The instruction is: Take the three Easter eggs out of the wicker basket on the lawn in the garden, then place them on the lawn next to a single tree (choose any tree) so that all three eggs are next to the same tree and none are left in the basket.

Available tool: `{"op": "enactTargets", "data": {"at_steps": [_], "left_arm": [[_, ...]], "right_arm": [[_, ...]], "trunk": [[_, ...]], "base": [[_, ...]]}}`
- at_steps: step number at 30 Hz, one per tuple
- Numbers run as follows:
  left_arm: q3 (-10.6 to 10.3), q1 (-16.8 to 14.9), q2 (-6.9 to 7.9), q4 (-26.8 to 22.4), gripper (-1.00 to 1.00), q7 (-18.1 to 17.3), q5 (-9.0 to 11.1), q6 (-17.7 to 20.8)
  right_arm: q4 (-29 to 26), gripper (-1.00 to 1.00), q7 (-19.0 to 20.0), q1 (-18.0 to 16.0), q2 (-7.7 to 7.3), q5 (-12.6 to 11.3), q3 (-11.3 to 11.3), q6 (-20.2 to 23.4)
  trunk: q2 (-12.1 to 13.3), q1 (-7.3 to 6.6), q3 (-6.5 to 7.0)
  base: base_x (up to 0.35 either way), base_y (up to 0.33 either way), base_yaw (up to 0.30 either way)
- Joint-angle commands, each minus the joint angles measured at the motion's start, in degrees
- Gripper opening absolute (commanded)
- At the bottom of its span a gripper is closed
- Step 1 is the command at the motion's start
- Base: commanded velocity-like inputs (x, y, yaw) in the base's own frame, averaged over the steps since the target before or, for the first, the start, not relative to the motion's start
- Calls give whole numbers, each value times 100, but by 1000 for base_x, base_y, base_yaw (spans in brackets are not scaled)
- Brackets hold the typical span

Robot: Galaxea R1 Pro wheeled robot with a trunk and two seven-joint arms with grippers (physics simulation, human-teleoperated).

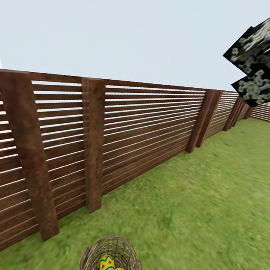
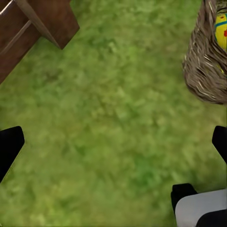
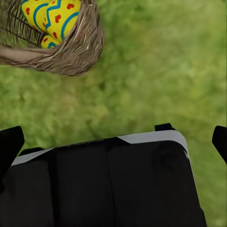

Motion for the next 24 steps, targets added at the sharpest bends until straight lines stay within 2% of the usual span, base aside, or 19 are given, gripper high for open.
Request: {"op": "enactTargets", "data": {"at_steps": [1, 15, 24], "left_arm": [[3, 0, 1, -3, 100, -12, 46, 2], [-13, 0, 1, -4, 100, 35, 46, 4], [-25, 0, -5, 7, 100, 76, 47, 4]], "right_arm": [[5, 100, 13, 1, 6, -51, -15, 30], [409, 100, 12, -20, -10, -44, -41, -255], [449, 100, -1, -25, -12, -50, -51, -273]], "trunk": [[-7, 5, -7], [-7, 5, -7], [-7, 5, -7]], "base": [[192, 106, 2], [41, 22, 0], [80, 74, 0]]}}
